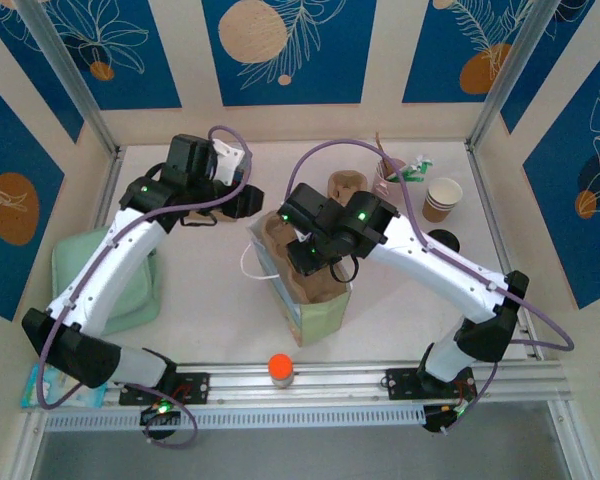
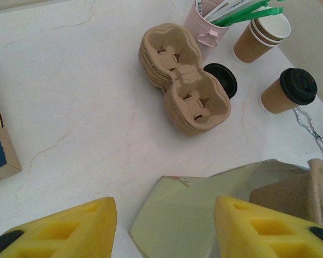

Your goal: Pack the takeout coffee

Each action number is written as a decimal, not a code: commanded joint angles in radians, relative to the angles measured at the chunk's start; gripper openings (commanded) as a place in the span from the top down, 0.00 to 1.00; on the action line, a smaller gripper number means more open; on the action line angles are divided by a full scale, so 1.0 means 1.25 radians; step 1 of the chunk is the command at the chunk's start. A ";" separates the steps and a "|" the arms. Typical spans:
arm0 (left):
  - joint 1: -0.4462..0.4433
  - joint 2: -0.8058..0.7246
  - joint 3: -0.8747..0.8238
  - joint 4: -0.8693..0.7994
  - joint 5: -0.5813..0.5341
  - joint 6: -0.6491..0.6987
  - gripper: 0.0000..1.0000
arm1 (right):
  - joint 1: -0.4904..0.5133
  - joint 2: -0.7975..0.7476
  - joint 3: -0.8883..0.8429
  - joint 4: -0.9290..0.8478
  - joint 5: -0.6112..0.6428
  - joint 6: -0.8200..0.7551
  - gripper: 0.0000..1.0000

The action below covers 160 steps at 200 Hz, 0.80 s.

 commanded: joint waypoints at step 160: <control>-0.053 -0.021 -0.086 -0.007 0.045 0.064 0.51 | 0.009 0.112 0.040 -0.092 -0.047 0.004 0.91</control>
